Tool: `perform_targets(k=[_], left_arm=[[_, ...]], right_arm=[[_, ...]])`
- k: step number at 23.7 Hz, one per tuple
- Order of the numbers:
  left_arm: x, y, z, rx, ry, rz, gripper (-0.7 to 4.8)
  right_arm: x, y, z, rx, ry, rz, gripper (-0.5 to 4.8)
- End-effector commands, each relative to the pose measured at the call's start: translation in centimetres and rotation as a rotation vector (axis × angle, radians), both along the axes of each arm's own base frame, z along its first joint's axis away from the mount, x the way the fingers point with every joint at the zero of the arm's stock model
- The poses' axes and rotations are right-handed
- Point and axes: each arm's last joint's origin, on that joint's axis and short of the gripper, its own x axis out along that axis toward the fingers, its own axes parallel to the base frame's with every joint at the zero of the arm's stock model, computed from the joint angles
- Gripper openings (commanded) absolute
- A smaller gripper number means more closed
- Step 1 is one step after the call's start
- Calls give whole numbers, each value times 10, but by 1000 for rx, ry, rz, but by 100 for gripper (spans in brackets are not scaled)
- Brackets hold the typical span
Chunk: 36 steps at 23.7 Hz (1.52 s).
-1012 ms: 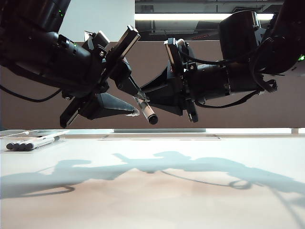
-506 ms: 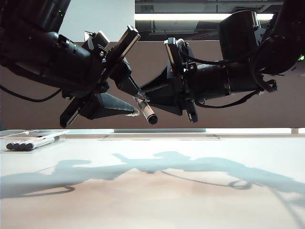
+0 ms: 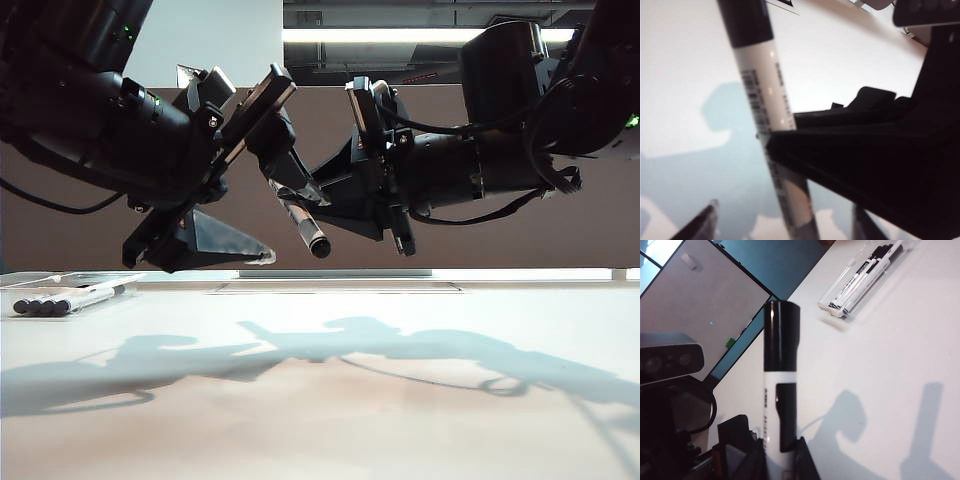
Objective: Pick up the black marker on the right and put it into the packaging box on the left, making sure the marker fit the shape of the box's grooves.
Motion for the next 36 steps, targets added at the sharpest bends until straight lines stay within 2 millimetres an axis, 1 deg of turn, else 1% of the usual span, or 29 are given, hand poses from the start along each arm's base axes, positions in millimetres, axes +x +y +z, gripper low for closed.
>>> perform_targets(k=[1, 2, 4, 6, 12, 14, 15, 18, 24, 25, 27, 28, 30, 34, 35, 36], left_arm=[[1, -1, 5, -26, -32, -2, 330], [1, -1, 5, -29, -36, -2, 326], [1, -2, 5, -32, -40, -2, 295], [1, -2, 5, -34, -41, -1, 277], [3, -3, 2, -39, -43, -1, 276], [3, -3, 1, -36, -40, -1, 263], [4, -3, 0, -34, -38, -1, 252], [4, -4, -1, -34, -38, -1, 180], [4, -4, 0, -41, -46, -1, 172], [4, -4, 0, -41, -46, -1, 162], [4, -4, 0, -41, -46, -1, 97], [4, -4, 0, -41, -46, -1, 74], [4, -4, 0, -41, -46, -1, 54], [4, -4, 0, -40, -46, -1, 45], [4, -4, 0, -40, -46, -1, 23], [4, -4, 0, -41, -46, -1, -11]], right_arm=[[-1, 1, 4, 15, -13, 17, -6], [-1, 1, 4, 16, -13, 21, -6], [-1, 1, 4, 18, -12, 38, -6], [-2, 1, 4, 21, -10, 54, -6], [-3, 2, 4, 24, -8, 76, -6], [-3, 2, 4, 25, -7, 87, -6], [-3, 2, 4, 26, -6, 92, -6], [-3, 2, 4, 25, -3, 97, -6], [-4, 3, 3, 24, 2, 103, -6], [-4, 3, 3, 23, 4, 106, -6], [-6, 5, 3, 22, 7, 117, -6], [-6, 6, 3, 22, 8, 118, -6], [-8, 9, 3, 23, 9, 137, -6], [-10, 12, 3, 24, 9, 152, -6], [-10, 12, 3, 24, 9, 154, -6], [-11, 13, 3, 24, 9, 156, -6]])
